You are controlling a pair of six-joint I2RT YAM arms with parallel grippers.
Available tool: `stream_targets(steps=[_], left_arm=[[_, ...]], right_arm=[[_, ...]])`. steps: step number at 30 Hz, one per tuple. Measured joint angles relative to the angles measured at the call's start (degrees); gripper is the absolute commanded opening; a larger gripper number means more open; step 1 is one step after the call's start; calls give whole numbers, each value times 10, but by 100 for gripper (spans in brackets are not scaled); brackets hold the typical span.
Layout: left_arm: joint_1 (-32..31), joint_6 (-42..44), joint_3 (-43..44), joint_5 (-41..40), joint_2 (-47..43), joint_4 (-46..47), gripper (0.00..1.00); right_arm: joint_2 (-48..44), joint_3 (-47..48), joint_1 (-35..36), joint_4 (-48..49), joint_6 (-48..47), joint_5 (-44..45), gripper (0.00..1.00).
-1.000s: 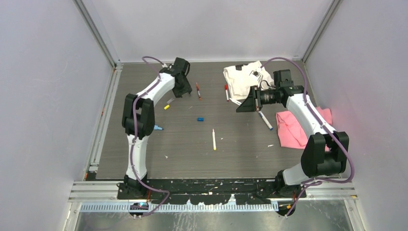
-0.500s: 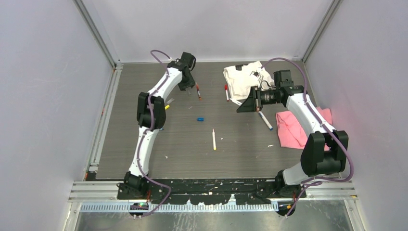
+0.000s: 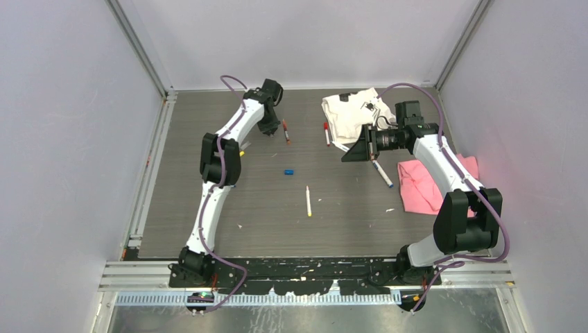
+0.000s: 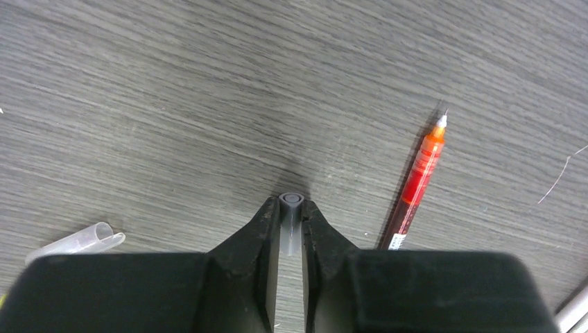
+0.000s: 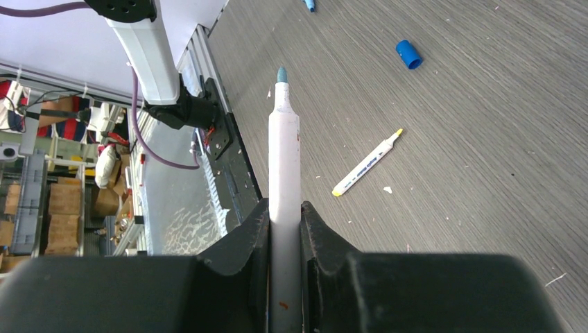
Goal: Insert the pens into the pen caps
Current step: Move the pen cap to the center of the board.
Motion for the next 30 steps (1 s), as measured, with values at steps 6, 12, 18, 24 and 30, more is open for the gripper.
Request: stream_targets(steps=[6,12,18,24,30], left_arm=[[0,26,-3,3,-2,-7,2],[-9,82,-155,-5,-91,-5,1],[-35,104,-412,-6,-249,13,2],[-48,97,-608,9,-375,68,6],[-46,92,-661,12,-410,111,15]], right_arm=[[0,0,0,0,0,0,1],[0,0,0,-1,-1,0,1],[0,0,0,-2,-4,-3,1],[0,0,0,-2,-4,-4,1],[0,0,0,-2,-4,-4,1]])
